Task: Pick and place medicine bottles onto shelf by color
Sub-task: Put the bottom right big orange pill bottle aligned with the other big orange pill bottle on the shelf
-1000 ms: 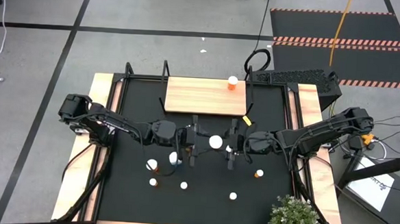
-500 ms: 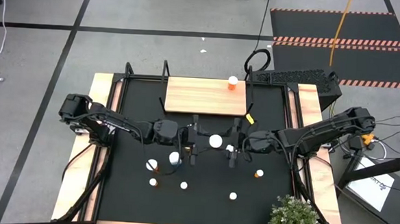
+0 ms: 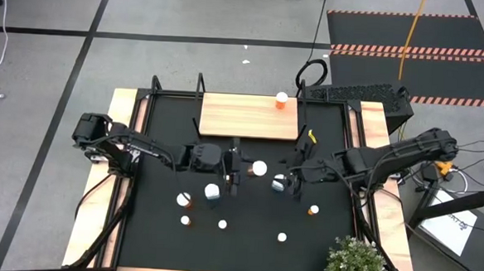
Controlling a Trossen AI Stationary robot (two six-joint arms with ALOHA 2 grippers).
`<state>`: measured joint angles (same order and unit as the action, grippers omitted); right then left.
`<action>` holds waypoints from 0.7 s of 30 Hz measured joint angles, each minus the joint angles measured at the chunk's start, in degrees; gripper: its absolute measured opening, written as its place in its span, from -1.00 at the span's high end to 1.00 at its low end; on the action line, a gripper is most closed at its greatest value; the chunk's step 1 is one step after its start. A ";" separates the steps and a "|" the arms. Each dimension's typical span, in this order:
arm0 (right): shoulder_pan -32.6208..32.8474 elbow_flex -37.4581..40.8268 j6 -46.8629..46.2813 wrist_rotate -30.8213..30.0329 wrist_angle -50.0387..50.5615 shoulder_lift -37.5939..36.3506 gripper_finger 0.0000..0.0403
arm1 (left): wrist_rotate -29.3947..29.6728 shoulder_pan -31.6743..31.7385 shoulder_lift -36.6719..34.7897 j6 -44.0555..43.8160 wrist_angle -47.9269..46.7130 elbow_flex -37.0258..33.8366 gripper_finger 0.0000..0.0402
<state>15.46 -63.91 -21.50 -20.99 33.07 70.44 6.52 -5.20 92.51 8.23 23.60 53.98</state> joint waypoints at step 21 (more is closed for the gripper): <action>-9.52 -45.43 14.17 12.41 37.58 33.27 -0.43 | 0.04 0.73 3.71 -2.42 -0.45 -0.02 0.03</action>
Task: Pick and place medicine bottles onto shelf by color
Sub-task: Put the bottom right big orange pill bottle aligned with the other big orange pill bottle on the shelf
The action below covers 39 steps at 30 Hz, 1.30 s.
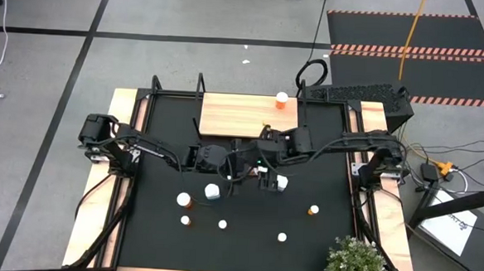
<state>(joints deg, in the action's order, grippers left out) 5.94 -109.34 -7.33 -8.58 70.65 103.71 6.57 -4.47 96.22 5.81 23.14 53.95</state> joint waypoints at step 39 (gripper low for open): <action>-0.62 5.11 0.96 4.26 -4.58 0.10 -0.26 | -0.02 -0.11 0.25 -0.14 1.00 0.00 0.03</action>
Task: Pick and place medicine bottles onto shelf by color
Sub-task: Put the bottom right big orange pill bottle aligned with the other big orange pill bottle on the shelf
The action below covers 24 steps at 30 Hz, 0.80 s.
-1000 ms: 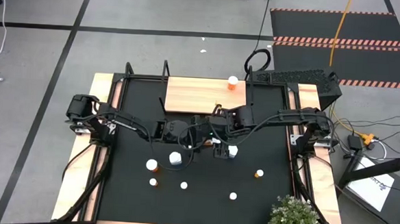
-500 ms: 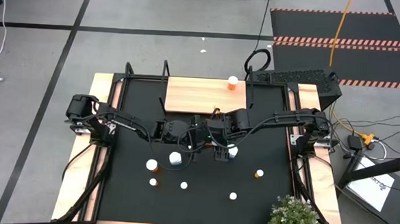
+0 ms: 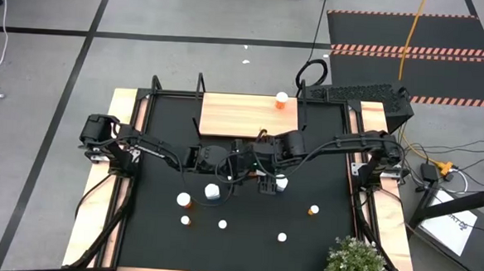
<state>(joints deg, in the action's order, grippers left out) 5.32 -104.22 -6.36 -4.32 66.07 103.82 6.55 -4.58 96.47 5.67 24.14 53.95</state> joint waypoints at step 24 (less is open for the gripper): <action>0.04 0.00 -0.23 -0.04 -1.15 -0.03 0.00 | 0.00 -0.02 0.00 -0.30 -0.05 0.00 0.03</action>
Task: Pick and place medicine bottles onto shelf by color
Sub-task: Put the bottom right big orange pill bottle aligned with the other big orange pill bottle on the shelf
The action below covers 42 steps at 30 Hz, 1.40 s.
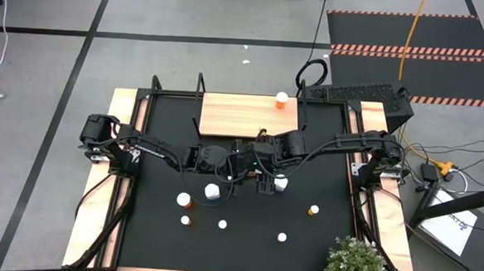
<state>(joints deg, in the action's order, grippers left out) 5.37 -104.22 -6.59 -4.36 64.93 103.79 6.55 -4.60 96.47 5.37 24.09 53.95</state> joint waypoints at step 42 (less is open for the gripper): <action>0.85 0.00 -3.23 -0.28 -0.11 -2.01 -0.32 | -0.02 0.02 0.00 -0.83 0.05 0.00 0.03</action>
<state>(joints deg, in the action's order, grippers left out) 6.22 -104.22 -9.82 -4.64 64.82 101.78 6.52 -4.58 96.47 4.54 24.14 53.95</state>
